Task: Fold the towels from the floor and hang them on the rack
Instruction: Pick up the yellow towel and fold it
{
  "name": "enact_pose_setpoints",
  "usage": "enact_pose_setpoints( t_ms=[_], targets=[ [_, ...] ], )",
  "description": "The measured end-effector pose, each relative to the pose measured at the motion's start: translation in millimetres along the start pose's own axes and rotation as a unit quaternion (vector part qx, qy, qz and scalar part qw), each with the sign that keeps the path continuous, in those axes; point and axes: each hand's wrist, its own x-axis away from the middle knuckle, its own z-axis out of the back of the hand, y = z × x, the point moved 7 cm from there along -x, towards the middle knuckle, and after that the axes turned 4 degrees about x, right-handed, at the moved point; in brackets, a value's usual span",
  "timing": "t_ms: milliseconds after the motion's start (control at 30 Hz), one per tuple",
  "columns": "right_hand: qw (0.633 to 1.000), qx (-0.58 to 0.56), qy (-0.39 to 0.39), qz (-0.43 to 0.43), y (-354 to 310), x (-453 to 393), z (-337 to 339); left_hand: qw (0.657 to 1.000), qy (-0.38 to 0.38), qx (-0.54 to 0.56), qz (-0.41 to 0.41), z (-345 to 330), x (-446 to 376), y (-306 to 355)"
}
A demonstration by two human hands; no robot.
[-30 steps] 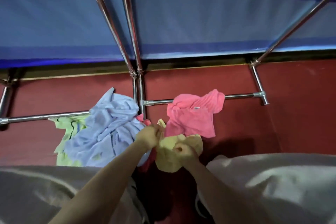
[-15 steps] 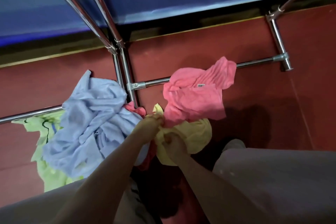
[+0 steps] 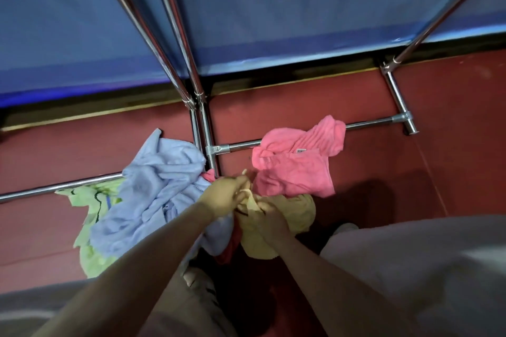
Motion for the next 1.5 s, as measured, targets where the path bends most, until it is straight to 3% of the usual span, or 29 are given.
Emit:
enact_pose_setpoints(
  t_ms=[67, 167, 333, 533, 767, 900, 1067, 1167, 1267, 1367, 1400, 1500],
  targets=[
    [0.998, 0.022, 0.053, 0.018, -12.2, 6.4, 20.7, 1.0, 0.006, 0.005, 0.019, 27.4, 5.3, 21.5],
    [0.999, 0.048, 0.025, -0.003, -42.5, 15.6, 45.2, 0.998, 0.05, 0.017, 0.021, 71.8, 17.6, 59.0],
    [0.993, 0.06, 0.049, 0.088, -127.9, 59.2, 108.4, 0.985, 0.143, 0.099, 0.012, 132.5, 64.4, 120.8],
    [0.957, 0.1, 0.063, 0.266, -218.9, 136.0, 171.8, 0.923, 0.305, 0.23, -0.054, 187.3, 144.7, 202.5],
    [0.933, 0.179, 0.016, 0.31, -208.5, 191.6, 196.7, 0.862, 0.43, 0.26, -0.073, 181.0, 210.8, 233.1],
    [0.93, 0.216, 0.025, 0.295, -190.3, 198.1, 190.5, 0.804, 0.514, 0.297, -0.037, 193.7, 238.0, 227.8],
    [0.954, 0.17, 0.007, 0.248, -169.1, 203.7, 180.4, 0.753, 0.584, 0.304, 0.014, 213.4, 267.8, 202.6],
    [0.963, 0.161, 0.0, 0.217, -148.4, 195.4, 180.6, 0.705, 0.619, 0.341, 0.057, 214.3, 281.1, 183.2],
    [0.971, 0.133, 0.009, 0.198, -144.4, 194.5, 183.5, 0.66, 0.59, 0.452, 0.113, 199.7, 277.1, 159.5],
    [0.971, 0.099, 0.041, 0.216, -164.0, 207.9, 189.5, 0.54, 0.501, 0.666, 0.115, 181.2, 258.7, 150.3],
    [0.969, 0.088, 0.039, 0.227, -171.0, 213.0, 190.3, 0.521, 0.491, 0.688, 0.118, 179.8, 256.0, 149.9],
    [0.965, 0.073, -0.003, 0.251, -186.8, 230.2, 191.3, 0.511, 0.503, 0.683, 0.137, 181.3, 255.3, 146.9]
  ],
)
